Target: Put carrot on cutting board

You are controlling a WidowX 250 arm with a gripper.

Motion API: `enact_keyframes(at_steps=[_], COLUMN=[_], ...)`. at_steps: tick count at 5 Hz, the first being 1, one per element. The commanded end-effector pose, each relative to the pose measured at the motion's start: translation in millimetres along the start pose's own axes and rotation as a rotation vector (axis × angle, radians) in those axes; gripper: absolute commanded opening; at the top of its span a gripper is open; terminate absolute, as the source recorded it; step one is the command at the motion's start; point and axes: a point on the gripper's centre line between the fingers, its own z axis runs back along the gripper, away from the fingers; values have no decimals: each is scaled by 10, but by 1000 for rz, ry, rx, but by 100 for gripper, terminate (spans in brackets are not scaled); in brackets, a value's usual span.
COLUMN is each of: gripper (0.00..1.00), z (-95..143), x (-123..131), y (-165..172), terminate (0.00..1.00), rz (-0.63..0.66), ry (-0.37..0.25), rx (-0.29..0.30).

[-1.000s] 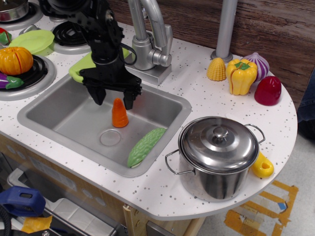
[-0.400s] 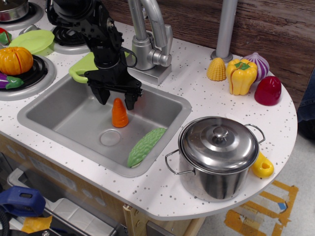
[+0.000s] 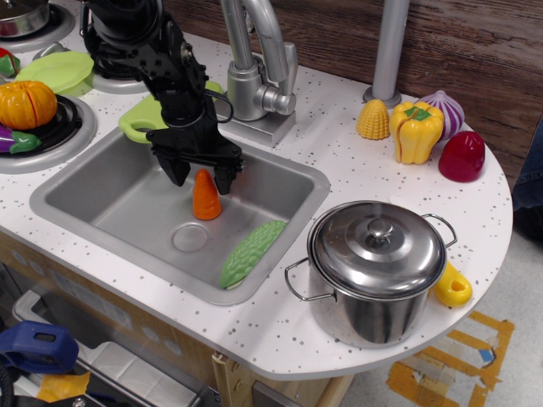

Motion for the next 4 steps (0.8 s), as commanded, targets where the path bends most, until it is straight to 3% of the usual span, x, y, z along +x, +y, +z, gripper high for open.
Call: enact_keyframes(at_steps=[1,3,4], gripper=[100,100,0], z=[-16,-75,-37], x=[80,-34,-61], y=[58,42,7], terminate=[0,0,0], rz=[2,17,25], ry=[-42,-48,-47], rx=[-29,-39,-25])
